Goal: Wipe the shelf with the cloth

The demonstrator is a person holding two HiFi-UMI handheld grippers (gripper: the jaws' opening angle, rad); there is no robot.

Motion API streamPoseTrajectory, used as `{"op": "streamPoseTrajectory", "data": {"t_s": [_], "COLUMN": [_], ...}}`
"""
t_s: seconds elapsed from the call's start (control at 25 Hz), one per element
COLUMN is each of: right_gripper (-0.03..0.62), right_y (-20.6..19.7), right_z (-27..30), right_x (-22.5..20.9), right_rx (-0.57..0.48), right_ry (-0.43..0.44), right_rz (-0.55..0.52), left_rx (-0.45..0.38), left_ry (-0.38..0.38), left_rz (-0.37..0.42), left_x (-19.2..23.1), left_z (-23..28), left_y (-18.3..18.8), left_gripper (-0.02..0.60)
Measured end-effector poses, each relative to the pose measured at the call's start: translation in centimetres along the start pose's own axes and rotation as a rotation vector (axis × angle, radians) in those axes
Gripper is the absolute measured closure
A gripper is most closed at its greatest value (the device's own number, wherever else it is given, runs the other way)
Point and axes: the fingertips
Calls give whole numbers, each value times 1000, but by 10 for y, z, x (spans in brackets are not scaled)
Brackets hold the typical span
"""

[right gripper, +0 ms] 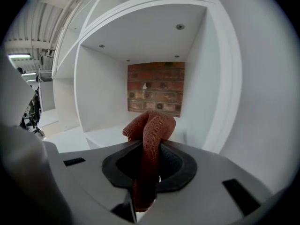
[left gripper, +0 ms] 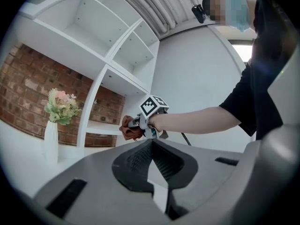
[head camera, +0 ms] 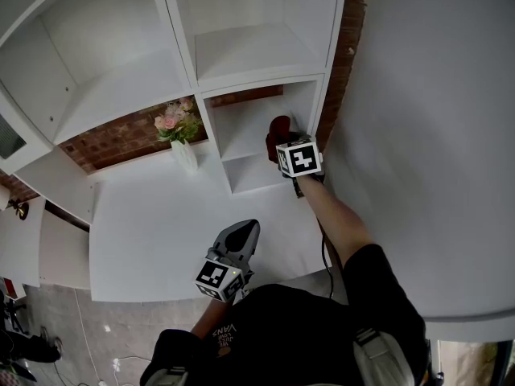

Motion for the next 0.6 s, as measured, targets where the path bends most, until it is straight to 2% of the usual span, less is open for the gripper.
{"op": "streamPoseTrajectory", "data": {"t_s": [0.2,0.4,0.6], "right_gripper": [537,537,537], "right_y": [-12,-15,-10], "right_z": [-10,-18,-28], "right_x": [-35,-42,-36], "right_rx": [19,12,-45], "right_ry": [-48,-71,-40], "right_rz": [3,-4,4], "left_rx": [14,16,11], "left_ry": [-38,-59,-38], "left_rz": [10,25,35], "left_x": [-10,-20,-19], "left_z": [13,20,19], "left_y": [-2,4,7], "left_gripper": [575,575,575]}}
Point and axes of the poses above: the fingertips, and each gripper's own axes: z forward along the fingers, x to its left, y out of its top, and after that the axes turned 14 degrees about x, right-handed
